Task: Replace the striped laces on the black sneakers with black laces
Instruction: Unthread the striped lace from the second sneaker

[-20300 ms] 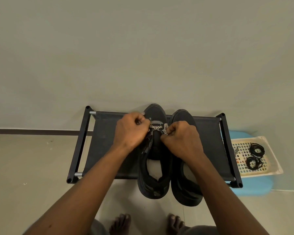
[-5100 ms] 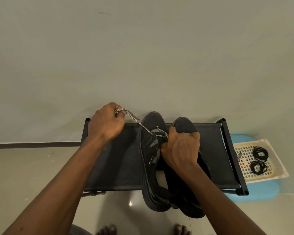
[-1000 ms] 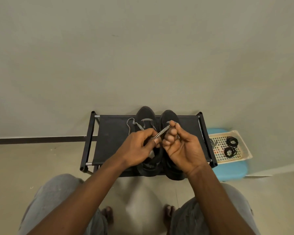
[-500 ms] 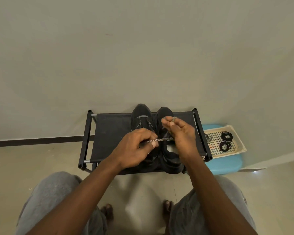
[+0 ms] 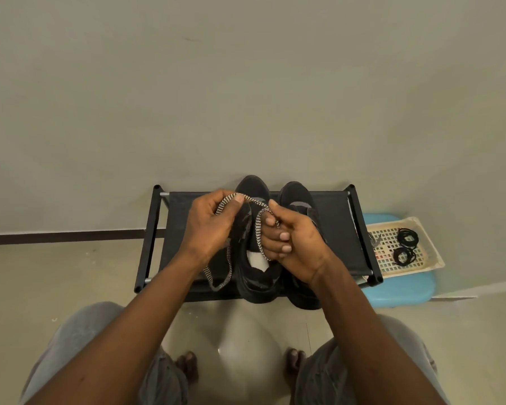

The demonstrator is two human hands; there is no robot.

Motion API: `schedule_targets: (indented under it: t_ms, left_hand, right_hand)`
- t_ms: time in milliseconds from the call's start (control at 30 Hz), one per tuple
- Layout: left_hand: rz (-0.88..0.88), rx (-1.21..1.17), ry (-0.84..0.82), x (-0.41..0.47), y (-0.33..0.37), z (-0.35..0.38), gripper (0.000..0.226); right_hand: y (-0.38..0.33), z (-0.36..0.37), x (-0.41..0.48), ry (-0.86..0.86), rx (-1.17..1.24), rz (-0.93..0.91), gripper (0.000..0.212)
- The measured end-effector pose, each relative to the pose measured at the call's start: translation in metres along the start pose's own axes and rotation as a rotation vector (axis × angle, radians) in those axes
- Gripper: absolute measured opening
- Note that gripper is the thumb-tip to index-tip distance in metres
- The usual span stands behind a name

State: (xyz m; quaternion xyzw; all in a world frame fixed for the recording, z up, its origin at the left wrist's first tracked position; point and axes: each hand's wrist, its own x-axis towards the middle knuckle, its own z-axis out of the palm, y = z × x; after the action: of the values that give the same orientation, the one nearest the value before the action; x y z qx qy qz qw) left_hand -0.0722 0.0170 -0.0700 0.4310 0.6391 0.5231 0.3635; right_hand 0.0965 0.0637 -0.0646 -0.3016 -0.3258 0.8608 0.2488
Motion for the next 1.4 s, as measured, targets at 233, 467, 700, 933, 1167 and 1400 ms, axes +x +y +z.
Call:
schedule_targets:
  t_ms: [233, 467, 700, 933, 1167, 1400]
  left_hand:
    - [0.027, 0.299, -0.109, 0.021, -0.02, 0.003, 0.014]
    - [0.148, 0.475, -0.466, 0.019, -0.028, 0.011, 0.008]
    - [0.27, 0.22, -0.418, 0.022, -0.018, 0.011, 0.009]
    - [0.261, 0.145, -0.027, 0.035, -0.019, 0.002, 0.011]
    - [0.095, 0.423, -0.011, 0.044, -0.033, -0.003, 0.016]
    - [0.262, 0.649, -0.241, 0.035, -0.035, 0.015, 0.015]
  right_hand:
    - [-0.018, -0.021, 0.01, 0.349, 0.507, -0.261, 0.031]
    - [-0.024, -0.054, 0.021, 0.552, 0.482, -0.398, 0.034]
    - [-0.005, -0.039, 0.034, 0.706, -0.751, -0.317, 0.025]
    - [-0.01, -0.015, 0.027, 0.301, -0.728, -0.169, 0.04]
    - [-0.018, -0.016, 0.023, 0.098, -0.26, -0.018, 0.036]
    - [-0.028, -0.025, 0.023, 0.132, 0.373, -0.145, 0.032]
